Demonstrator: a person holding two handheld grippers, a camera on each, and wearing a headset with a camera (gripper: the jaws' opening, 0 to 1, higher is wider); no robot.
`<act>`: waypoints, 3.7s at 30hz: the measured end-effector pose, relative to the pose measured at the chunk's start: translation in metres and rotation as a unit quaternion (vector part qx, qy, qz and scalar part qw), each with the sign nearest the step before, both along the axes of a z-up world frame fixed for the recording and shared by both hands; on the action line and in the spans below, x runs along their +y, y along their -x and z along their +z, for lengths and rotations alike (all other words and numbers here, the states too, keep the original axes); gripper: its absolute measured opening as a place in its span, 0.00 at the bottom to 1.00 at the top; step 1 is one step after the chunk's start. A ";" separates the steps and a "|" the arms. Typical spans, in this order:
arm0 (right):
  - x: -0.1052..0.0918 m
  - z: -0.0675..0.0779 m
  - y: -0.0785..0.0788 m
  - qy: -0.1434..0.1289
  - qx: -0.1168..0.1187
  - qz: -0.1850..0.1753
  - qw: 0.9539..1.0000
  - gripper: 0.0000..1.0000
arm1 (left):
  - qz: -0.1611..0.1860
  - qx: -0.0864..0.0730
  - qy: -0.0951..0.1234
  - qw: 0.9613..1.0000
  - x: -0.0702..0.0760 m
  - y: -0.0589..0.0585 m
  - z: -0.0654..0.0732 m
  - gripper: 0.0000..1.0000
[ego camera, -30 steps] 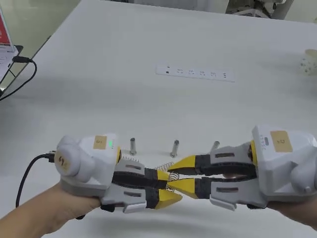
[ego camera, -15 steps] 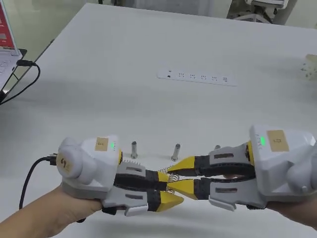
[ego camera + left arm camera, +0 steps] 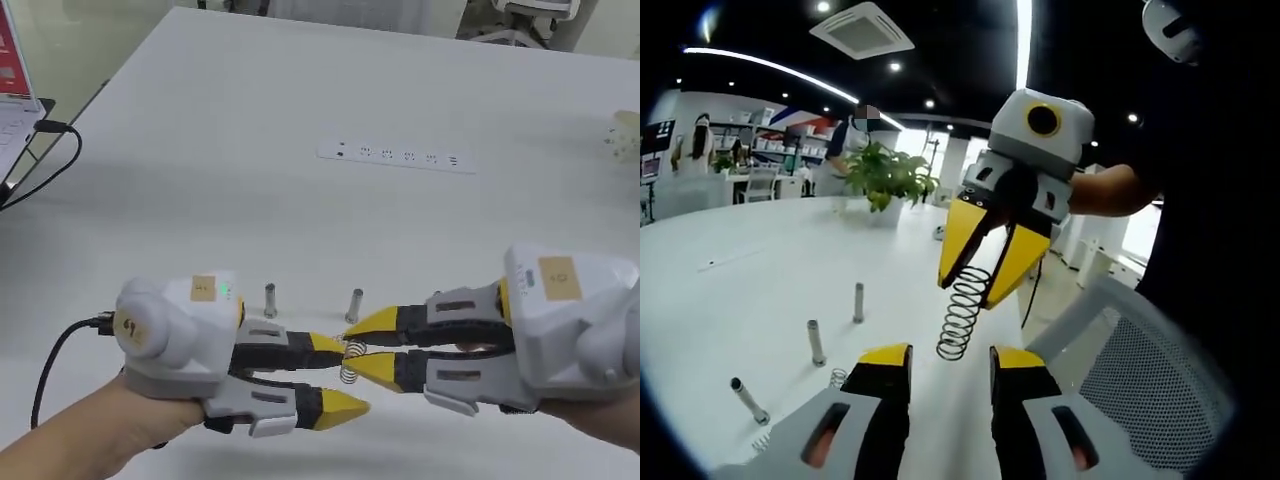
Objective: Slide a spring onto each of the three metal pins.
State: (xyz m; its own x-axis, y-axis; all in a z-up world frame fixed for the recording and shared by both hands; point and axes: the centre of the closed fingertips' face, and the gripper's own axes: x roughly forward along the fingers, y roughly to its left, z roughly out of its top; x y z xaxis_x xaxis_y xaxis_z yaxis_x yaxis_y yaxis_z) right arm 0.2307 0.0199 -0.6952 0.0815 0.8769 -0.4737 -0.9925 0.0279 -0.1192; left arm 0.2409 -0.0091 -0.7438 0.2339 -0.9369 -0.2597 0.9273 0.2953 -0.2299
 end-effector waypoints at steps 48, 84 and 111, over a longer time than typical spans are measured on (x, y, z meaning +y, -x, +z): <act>-0.045 -0.018 -0.035 0.024 -0.019 -0.091 0.995 0.07 | 0.157 -0.046 -0.072 0.984 0.101 -0.026 -0.017 0.81; -0.098 -0.008 -0.086 0.023 -0.038 -0.202 0.978 0.07 | 0.203 -0.024 -0.072 0.976 0.122 -0.030 -0.021 0.98; -0.107 -0.019 -0.119 0.031 -0.034 -0.232 0.972 0.07 | 0.201 0.005 -0.063 0.978 0.123 -0.021 -0.025 0.91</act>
State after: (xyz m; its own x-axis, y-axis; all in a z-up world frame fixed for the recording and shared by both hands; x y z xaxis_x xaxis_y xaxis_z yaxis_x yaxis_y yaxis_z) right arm 0.3501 -0.0874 -0.7140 0.4940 0.7079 -0.5047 -0.8647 0.4604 -0.2006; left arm 0.2619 0.1134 -0.7686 0.5727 -0.7308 -0.3714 0.7287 0.6614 -0.1775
